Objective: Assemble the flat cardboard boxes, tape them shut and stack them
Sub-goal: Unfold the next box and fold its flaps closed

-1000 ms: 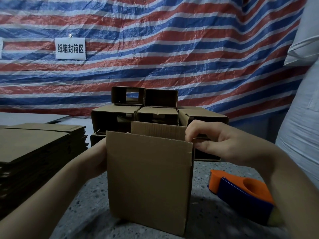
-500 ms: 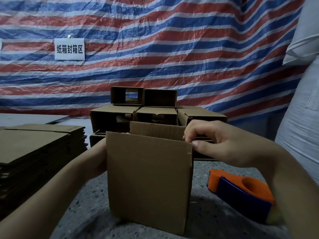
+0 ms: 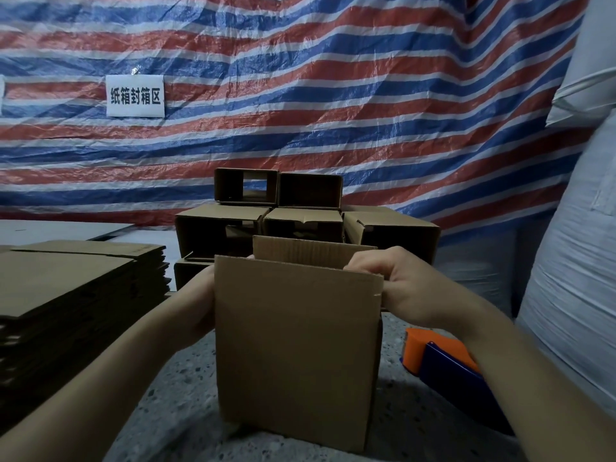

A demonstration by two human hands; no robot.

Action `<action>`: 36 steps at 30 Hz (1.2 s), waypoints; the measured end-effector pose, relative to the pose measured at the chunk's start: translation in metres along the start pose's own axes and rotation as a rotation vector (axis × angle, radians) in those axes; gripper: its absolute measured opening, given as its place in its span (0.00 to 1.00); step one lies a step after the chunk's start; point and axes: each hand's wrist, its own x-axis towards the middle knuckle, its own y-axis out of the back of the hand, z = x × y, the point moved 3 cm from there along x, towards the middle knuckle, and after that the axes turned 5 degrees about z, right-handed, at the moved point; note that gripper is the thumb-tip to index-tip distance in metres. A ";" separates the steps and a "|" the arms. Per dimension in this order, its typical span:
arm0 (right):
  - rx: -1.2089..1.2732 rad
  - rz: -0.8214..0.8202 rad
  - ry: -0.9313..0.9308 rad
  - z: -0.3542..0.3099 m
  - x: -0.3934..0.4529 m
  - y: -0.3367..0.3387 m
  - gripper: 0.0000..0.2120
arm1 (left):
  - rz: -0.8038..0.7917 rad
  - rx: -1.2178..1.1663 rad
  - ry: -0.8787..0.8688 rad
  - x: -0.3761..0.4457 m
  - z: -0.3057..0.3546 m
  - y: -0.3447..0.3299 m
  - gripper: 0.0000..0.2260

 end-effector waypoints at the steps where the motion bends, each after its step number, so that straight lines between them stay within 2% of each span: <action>1: 0.009 0.013 0.006 -0.001 -0.001 0.001 0.27 | -0.034 -0.035 -0.002 0.000 0.001 -0.001 0.13; 3: 0.001 0.033 0.020 0.001 -0.003 0.002 0.39 | 0.008 -0.080 0.031 0.001 0.000 0.001 0.16; 7: 0.090 0.035 -0.005 0.010 -0.004 0.006 0.42 | 0.158 0.035 -0.041 0.006 -0.006 -0.001 0.07; 8: 0.045 0.024 -0.004 0.010 -0.004 0.007 0.45 | 0.137 0.043 -0.052 0.001 -0.004 -0.002 0.06; 10: -0.071 -0.010 -0.014 0.012 -0.006 0.009 0.46 | -0.018 -0.079 -0.046 -0.004 0.000 -0.007 0.07; 12: -0.108 0.007 -0.050 0.016 -0.008 0.009 0.35 | -0.057 -0.136 -0.057 -0.010 0.009 -0.014 0.12; 15: -0.082 0.107 -0.091 0.026 -0.007 0.009 0.22 | 0.074 -0.174 0.083 -0.013 0.017 -0.025 0.26; 16: -0.058 0.131 -0.100 0.028 -0.006 0.008 0.19 | 0.050 -0.182 0.093 -0.017 0.019 -0.027 0.31; 17: -0.036 0.143 -0.111 0.029 -0.005 0.006 0.17 | 0.004 -0.158 0.069 -0.020 0.019 -0.029 0.34; 20: -0.008 0.147 -0.154 0.033 -0.004 0.001 0.20 | -0.104 -0.139 -0.080 -0.036 0.024 -0.029 0.42; 22: 0.048 0.123 -0.178 0.031 -0.004 -0.002 0.14 | -0.178 -0.130 -0.146 -0.041 0.026 -0.030 0.45; 24: 0.094 0.110 -0.191 0.030 -0.004 -0.004 0.13 | -0.171 -0.120 -0.122 -0.040 0.023 -0.031 0.43; 25: 0.105 0.139 -0.190 0.032 -0.003 -0.004 0.17 | -0.163 -0.120 -0.107 -0.040 0.022 -0.032 0.40; 27: 0.144 0.210 -0.170 0.037 -0.002 -0.003 0.37 | -0.161 -0.111 -0.126 -0.041 0.020 -0.035 0.37; 28: 0.154 0.236 -0.157 0.040 -0.002 -0.002 0.45 | -0.172 -0.110 -0.150 -0.042 0.021 -0.036 0.38; 29: 0.164 0.251 -0.143 0.044 -0.001 -0.002 0.46 | -0.181 -0.110 -0.173 -0.043 0.022 -0.037 0.40; 31: 0.190 0.257 -0.126 0.046 -0.003 -0.003 0.44 | -0.181 -0.115 -0.194 -0.042 0.024 -0.038 0.43; 33: 0.190 0.250 -0.141 0.048 -0.005 -0.003 0.45 | -0.167 -0.118 -0.180 -0.039 0.024 -0.037 0.37; 34: 0.211 0.250 -0.150 0.049 -0.005 -0.003 0.40 | -0.161 -0.118 -0.167 -0.037 0.024 -0.036 0.34; 36: 0.279 0.278 -0.145 0.050 -0.005 -0.003 0.21 | -0.139 -0.120 -0.150 -0.033 0.024 -0.035 0.27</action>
